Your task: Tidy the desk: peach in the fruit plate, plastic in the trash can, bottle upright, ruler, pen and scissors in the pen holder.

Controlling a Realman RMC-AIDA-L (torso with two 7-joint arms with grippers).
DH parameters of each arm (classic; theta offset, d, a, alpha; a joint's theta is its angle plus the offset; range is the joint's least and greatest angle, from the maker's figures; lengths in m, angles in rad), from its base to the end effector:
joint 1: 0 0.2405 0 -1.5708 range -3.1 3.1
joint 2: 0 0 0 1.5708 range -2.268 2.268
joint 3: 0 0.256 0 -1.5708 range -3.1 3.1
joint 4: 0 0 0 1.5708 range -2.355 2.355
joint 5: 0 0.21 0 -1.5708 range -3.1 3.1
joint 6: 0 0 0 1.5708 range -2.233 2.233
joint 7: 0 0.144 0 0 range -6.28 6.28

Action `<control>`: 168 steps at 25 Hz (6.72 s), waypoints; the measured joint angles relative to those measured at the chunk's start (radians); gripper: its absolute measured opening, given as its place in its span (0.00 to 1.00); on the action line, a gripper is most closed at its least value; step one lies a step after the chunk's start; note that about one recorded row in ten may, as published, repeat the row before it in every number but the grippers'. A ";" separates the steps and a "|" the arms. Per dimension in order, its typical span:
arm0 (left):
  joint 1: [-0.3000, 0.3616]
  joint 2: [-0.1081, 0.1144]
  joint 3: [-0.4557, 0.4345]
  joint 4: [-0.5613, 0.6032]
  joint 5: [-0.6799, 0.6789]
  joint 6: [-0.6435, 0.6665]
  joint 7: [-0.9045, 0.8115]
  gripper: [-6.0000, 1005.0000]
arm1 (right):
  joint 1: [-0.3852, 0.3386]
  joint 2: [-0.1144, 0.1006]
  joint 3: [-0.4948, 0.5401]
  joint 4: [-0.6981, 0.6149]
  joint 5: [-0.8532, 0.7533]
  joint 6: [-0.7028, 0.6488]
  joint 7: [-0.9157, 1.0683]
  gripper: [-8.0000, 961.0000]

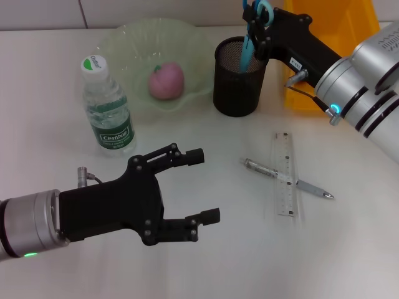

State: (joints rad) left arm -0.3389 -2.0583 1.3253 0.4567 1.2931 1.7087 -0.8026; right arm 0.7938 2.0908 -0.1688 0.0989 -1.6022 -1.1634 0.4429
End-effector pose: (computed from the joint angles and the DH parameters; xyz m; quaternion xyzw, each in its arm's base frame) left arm -0.2457 0.2443 -0.0433 -0.9114 -0.0312 -0.4018 0.0836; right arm 0.2098 0.3918 -0.0639 -0.8136 0.1768 0.3800 0.4031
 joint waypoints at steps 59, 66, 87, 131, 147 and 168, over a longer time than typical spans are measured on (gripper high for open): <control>0.000 0.024 0.003 -0.001 0.003 0.014 -0.053 0.86 | -0.105 -0.014 -1.054 -1.645 -1.026 -0.735 2.134 0.78; 0.005 0.024 -0.001 -0.001 0.003 0.018 -0.053 0.86 | -0.147 -0.010 -1.113 -1.687 -1.021 -0.758 1.793 0.78; 0.014 0.027 -0.010 0.007 0.012 0.014 -0.137 0.86 | -0.039 -0.082 -1.466 -1.727 -0.993 -0.733 1.260 0.63; -0.089 0.020 -0.094 0.102 0.313 -0.054 -0.340 0.84 | 0.127 -0.079 -1.416 -1.063 -0.878 -0.515 0.358 0.77; -0.085 0.010 -0.092 0.093 0.317 -0.072 -0.327 0.84 | 0.157 -0.051 -1.469 -0.981 -0.873 -0.448 0.354 0.77; -0.085 0.007 -0.091 0.093 0.316 -0.080 -0.326 0.84 | 0.206 -0.020 -1.480 -0.877 -0.887 -0.398 0.354 0.76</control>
State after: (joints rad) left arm -0.4234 -2.0509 1.2341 0.5496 1.6091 1.6289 -1.1289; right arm 0.9998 2.0706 -1.6491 -0.7782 -2.4891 -1.5611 0.7965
